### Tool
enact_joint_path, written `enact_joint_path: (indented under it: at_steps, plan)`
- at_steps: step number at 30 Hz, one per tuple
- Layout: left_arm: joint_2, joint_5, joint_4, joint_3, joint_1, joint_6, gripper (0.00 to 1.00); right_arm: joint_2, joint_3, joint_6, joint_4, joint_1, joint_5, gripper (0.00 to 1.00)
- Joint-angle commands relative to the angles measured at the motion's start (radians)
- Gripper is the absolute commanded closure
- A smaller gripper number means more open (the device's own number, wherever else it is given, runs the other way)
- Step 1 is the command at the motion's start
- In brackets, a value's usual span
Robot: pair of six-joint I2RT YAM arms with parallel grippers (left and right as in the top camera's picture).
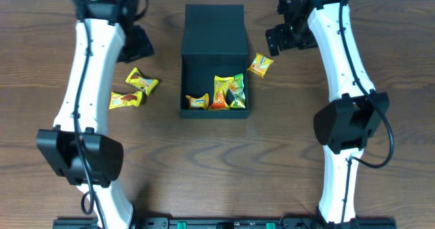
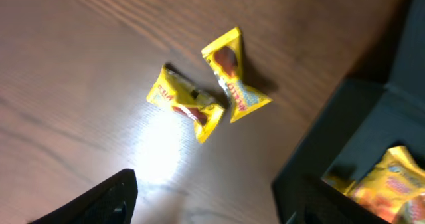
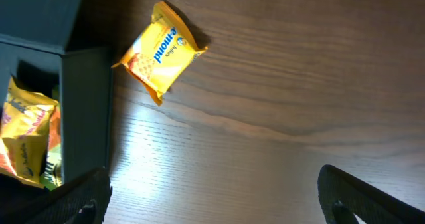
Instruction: Pack container
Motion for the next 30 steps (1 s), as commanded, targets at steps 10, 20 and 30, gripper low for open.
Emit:
enact_joint_path:
  at_steps: [10, 20, 30]
  plan:
    - [0.105, 0.296, 0.127, -0.103, 0.124, -0.379, 0.34, -0.032, 0.017, 0.022, 0.0, -0.004, -0.048, 0.01]
    - [0.258, 0.454, 0.193, -0.103, 0.124, -0.516, 0.44, -0.032, 0.017, 0.022, -0.001, 0.008, -0.057, 0.01]
    - [0.328, 0.375, 0.12, -0.103, 0.128, -0.488, 0.44, -0.032, 0.017, 0.022, 0.0, 0.008, -0.056, 0.01]
